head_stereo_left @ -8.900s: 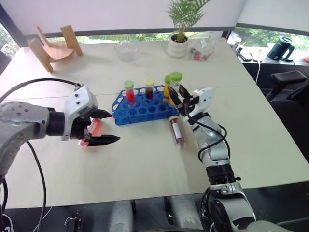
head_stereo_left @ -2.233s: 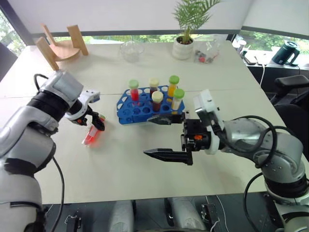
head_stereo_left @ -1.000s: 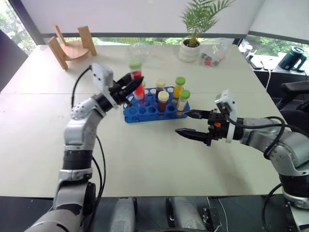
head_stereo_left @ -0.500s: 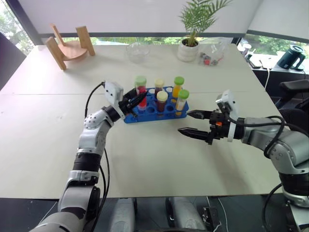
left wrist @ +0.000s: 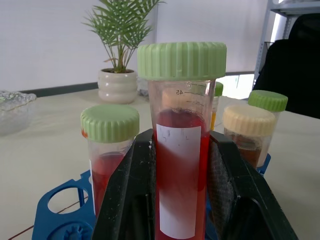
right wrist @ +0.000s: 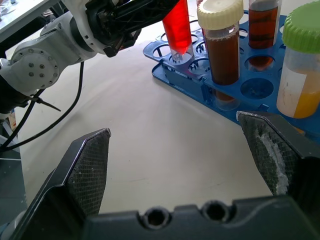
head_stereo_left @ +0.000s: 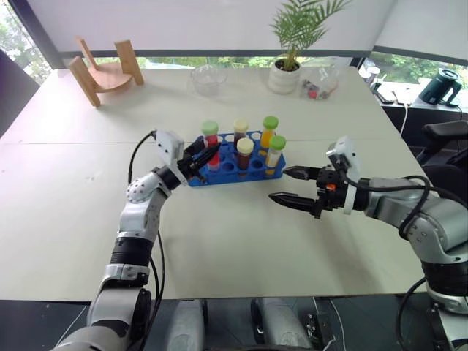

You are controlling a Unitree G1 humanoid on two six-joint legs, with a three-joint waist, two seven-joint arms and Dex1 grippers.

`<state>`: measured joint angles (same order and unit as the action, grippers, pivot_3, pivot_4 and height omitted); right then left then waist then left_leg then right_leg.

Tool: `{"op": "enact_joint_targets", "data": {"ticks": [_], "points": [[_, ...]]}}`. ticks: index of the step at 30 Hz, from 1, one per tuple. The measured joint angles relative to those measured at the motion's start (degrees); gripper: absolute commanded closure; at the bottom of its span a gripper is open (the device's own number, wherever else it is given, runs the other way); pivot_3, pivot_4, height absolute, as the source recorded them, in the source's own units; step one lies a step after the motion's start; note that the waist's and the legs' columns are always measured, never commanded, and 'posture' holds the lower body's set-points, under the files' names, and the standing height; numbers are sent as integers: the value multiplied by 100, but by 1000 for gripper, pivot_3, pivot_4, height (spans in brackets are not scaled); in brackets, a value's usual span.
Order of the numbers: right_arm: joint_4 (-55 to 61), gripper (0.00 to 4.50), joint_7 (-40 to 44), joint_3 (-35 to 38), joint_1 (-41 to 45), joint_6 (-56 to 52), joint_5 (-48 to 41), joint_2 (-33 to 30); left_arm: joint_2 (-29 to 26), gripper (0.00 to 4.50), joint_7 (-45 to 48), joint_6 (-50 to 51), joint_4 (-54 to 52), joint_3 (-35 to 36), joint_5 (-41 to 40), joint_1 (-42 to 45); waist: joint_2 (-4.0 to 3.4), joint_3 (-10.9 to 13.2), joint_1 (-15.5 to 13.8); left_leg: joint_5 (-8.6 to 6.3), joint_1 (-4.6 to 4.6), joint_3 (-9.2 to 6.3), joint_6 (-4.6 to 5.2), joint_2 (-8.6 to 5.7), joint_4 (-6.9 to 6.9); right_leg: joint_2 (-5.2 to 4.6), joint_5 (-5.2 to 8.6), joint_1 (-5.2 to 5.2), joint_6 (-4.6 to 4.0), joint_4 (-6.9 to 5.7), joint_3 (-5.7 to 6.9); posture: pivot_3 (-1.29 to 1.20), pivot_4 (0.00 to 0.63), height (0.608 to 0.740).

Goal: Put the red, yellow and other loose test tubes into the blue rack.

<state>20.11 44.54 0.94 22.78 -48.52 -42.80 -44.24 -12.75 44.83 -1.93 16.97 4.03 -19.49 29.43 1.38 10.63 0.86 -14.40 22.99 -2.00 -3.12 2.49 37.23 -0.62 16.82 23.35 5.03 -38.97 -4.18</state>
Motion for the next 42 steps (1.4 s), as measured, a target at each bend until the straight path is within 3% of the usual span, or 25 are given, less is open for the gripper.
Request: {"op": "enact_joint_targets", "data": {"ticks": [19,26,27,31,34,38,42], "points": [[-51,0,64,-3,5,16,205,213,-1,3717,-236,-509,353,-273,421,-167,-1,-1,9,0,-4,1,0,0,-4,1,0,-2,0,2,-1,0,150,740],[-51,0,69,-37,-104,93,323,333,-103,342,-153,-133,-20,-265,261,-390,-1,0,8,0,-2,1,0,0,-9,1,1,0,-1,4,0,0,150,740],[-51,0,82,-39,-142,116,332,343,-170,49,-174,-2,-175,-266,257,-436,0,0,9,0,-1,0,0,1,-9,1,1,0,0,5,0,0,150,740],[-61,0,173,-52,-260,151,384,335,-590,49,-244,604,-848,-216,159,-642,0,1,25,0,-2,1,0,1,-10,1,1,1,0,6,-2,0,150,740],[-120,0,455,-44,-539,173,437,26,-1375,49,-24,1574,-1821,-78,-222,-1317,-4,3,59,-3,-5,3,5,7,-23,2,3,2,-3,13,-3,0,150,740],[-176,0,1217,-40,-1214,138,438,-740,-2904,49,669,2719,-3251,355,-742,-2994,-12,11,104,-14,3,10,21,18,-29,3,8,6,-12,35,-2,0,150,740],[-246,0,1664,-111,-1374,245,508,-923,-3630,49,1154,3304,-4071,791,-1131,-4093,-20,19,109,-14,2,17,21,23,-21,-1,16,-5,-40,68,-2,0,150,740]]}}
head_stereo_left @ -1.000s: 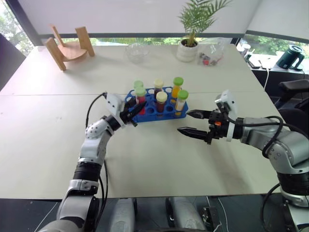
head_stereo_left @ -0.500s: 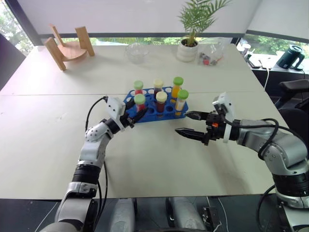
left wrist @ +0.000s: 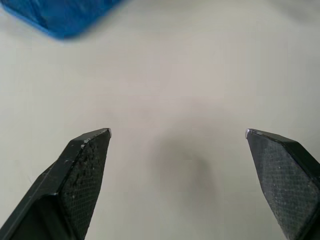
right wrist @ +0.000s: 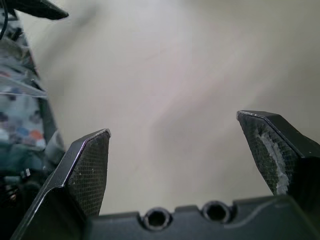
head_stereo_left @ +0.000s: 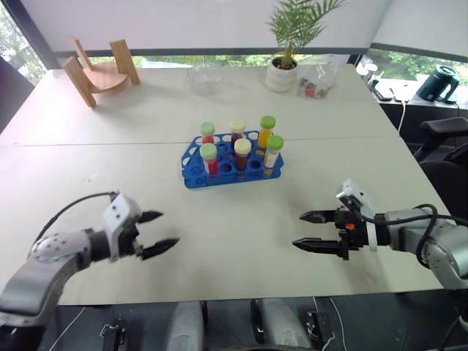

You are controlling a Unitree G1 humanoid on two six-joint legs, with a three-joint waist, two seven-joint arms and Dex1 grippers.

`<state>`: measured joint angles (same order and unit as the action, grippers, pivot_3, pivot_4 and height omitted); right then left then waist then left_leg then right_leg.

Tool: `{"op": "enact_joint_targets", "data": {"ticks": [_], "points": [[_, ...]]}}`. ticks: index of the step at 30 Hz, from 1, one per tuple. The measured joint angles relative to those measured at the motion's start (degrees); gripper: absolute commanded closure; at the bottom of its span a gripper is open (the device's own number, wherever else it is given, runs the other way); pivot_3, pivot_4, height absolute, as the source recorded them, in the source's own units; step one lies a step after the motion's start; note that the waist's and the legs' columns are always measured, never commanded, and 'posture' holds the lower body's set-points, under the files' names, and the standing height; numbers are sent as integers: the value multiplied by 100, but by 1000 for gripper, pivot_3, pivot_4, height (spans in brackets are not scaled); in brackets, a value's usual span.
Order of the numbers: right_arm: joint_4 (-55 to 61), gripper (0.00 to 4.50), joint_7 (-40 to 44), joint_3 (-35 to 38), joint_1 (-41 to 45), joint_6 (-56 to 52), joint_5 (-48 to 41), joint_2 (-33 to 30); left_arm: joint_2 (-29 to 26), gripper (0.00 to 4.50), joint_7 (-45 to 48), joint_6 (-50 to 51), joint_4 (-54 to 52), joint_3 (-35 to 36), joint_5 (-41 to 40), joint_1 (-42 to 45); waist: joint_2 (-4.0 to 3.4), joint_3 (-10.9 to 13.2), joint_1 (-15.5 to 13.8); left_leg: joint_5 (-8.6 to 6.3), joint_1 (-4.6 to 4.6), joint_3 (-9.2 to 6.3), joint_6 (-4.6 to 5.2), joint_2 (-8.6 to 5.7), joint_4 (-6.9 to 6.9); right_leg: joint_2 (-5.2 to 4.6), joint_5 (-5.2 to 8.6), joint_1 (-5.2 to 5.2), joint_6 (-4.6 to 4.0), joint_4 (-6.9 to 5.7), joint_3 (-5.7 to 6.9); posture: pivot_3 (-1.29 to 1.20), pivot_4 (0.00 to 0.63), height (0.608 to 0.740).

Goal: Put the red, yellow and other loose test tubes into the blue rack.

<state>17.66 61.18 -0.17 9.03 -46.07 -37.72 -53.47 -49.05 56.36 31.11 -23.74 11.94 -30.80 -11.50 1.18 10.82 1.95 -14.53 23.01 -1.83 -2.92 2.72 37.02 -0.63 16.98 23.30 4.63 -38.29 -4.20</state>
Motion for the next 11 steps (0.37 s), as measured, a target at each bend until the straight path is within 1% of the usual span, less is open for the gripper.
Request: {"op": "enact_joint_targets", "data": {"ticks": [3,8,11], "points": [[-143,0,76,-127,117,81,123,46,-191,49,160,138,-225,217,-142,-310,-4,2,2,0,-9,12,-1,0,8,-6,-4,-11,-5,11,-6,0,150,740],[-394,0,74,-292,420,196,335,291,-199,49,91,234,-210,300,-222,-207,-3,2,12,-1,0,15,-1,0,-3,-1,-6,0,-5,16,-8,0,150,740],[-422,0,73,-351,470,204,383,351,-114,49,29,336,-209,300,-298,-120,-5,2,12,-4,16,11,5,0,-7,3,-13,14,21,14,-6,0,150,740]]}}
